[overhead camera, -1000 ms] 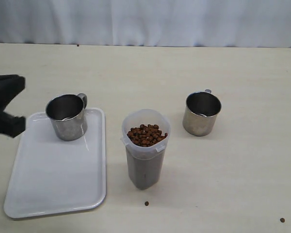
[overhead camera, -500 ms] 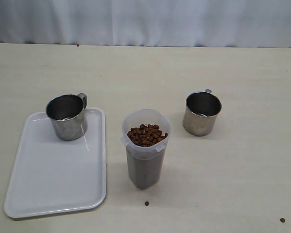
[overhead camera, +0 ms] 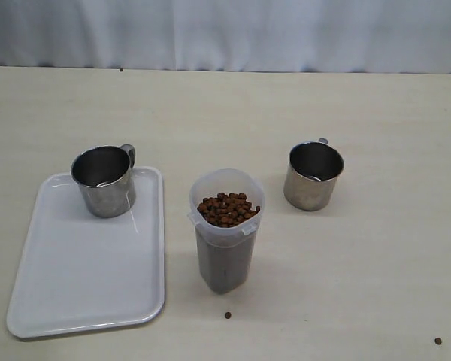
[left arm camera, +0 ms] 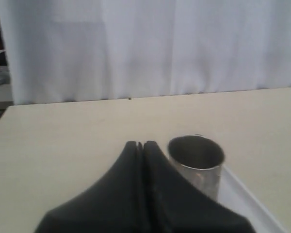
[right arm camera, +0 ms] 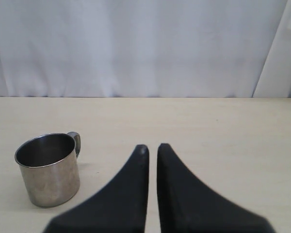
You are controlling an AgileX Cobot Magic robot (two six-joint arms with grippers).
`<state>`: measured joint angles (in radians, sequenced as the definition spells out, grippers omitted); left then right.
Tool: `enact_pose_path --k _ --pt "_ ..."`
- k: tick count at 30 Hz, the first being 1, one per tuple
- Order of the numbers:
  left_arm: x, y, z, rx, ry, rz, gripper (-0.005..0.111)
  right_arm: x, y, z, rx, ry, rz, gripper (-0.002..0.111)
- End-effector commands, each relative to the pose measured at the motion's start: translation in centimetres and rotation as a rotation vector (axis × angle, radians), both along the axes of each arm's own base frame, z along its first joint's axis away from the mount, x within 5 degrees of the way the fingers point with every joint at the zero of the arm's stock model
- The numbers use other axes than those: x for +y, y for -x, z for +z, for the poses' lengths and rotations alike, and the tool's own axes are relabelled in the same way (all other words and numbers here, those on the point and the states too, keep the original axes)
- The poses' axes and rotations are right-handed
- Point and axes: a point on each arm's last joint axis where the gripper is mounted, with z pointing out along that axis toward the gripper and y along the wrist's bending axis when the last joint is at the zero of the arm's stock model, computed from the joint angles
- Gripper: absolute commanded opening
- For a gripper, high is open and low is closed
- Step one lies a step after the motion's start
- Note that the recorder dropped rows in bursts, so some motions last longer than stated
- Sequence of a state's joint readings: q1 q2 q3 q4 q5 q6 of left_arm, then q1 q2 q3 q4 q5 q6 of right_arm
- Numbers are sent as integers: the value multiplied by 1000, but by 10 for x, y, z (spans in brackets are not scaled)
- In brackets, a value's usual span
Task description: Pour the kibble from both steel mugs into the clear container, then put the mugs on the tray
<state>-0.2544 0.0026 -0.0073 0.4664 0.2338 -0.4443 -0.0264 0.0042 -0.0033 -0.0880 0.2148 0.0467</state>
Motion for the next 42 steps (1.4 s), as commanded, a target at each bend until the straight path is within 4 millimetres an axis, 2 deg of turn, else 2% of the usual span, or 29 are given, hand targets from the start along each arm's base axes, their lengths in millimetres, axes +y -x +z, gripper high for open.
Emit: enact_pose_path --k 1,3,5,10,42 --pt "12 1 -2 24 44 214 0 0 0 -1 -4 4 -4 5" --pt "14 1 -3 29 88 263 0 0 0 -1 -4 4 -4 5" --pt "12 0 -3 19 116 241 0 0 0 -1 -4 4 -4 5" --pt "0 1 -6 35 -66 77 0 0 0 -1 -4 4 -4 5" --pt "2 1 -6 39 -67 96 0 0 0 -1 -4 4 -4 5"
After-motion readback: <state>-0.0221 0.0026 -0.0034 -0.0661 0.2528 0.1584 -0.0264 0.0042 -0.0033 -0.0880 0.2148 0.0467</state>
